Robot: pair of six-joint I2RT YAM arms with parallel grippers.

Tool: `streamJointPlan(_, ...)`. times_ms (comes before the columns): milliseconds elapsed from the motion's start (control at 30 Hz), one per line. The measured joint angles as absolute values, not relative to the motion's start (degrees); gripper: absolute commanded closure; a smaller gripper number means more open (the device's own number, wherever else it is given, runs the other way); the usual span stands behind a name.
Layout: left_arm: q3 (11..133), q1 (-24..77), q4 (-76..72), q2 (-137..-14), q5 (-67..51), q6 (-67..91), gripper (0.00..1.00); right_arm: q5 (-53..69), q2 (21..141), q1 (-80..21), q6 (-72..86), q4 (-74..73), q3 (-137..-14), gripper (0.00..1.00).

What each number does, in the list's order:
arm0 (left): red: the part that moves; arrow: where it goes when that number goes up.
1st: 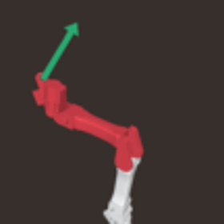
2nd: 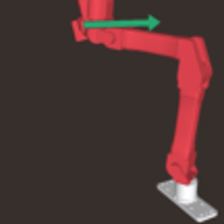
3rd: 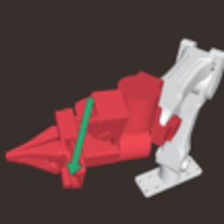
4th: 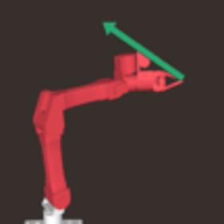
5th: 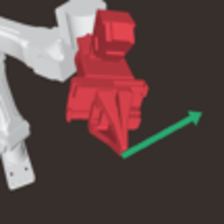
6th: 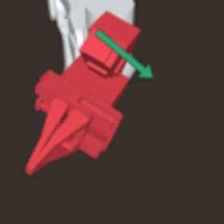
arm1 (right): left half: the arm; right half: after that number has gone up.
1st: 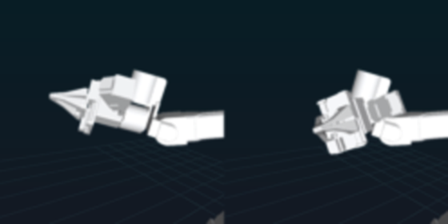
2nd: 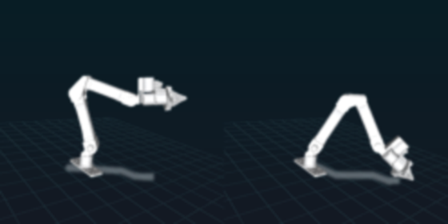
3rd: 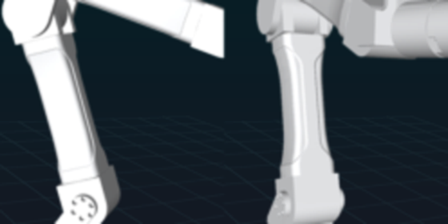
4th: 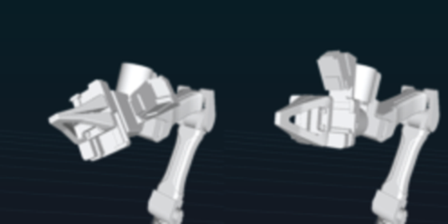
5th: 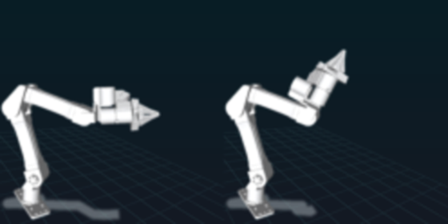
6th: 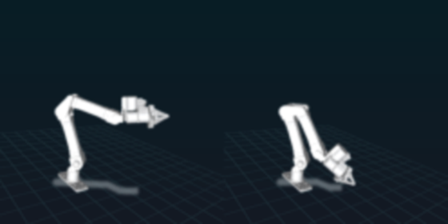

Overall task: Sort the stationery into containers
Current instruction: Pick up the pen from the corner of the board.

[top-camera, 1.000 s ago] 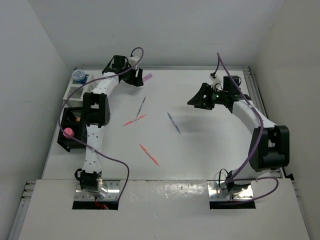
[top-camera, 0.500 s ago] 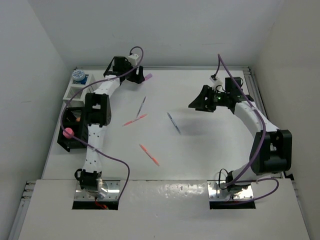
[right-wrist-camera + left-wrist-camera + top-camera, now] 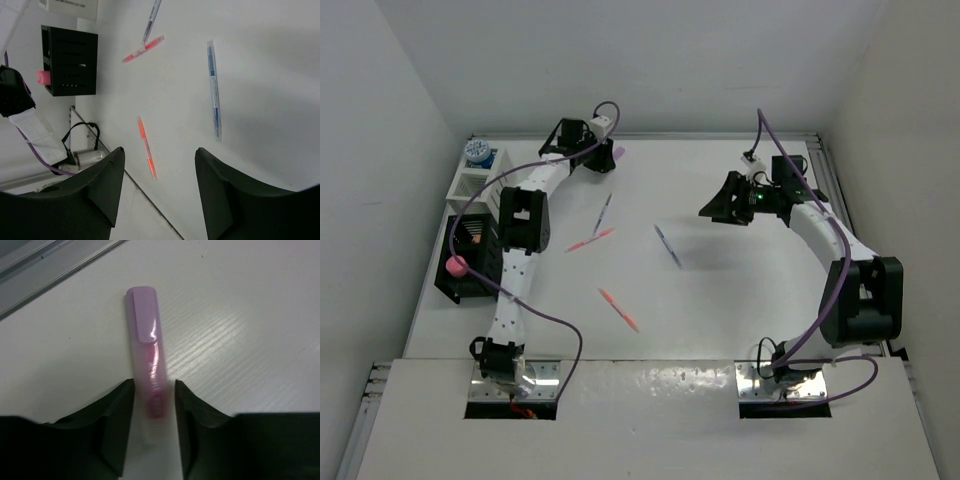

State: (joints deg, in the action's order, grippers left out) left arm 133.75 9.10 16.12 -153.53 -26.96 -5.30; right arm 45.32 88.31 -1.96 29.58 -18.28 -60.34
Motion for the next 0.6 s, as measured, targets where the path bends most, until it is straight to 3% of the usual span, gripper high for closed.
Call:
streamJointPlan(400, 132.31, 13.85, 27.68, -149.45, -16.64, -10.85, 0.96, 45.36, 87.11, -2.46, 30.11, -18.85, -60.34, 0.5)
streamJointPlan(500, 120.05, 14.2, 25.28, -142.26, -17.3, -11.33, 1.0, 45.08, 85.73, -2.9, 29.95, -19.09, -60.1, 0.47)
streamJointPlan(600, 108.09, 13.8, 23.62, -134.34, -19.31, -11.03, 1.0, 44.77, 84.25, -3.68, 30.06, -18.92, -59.29, 0.36)
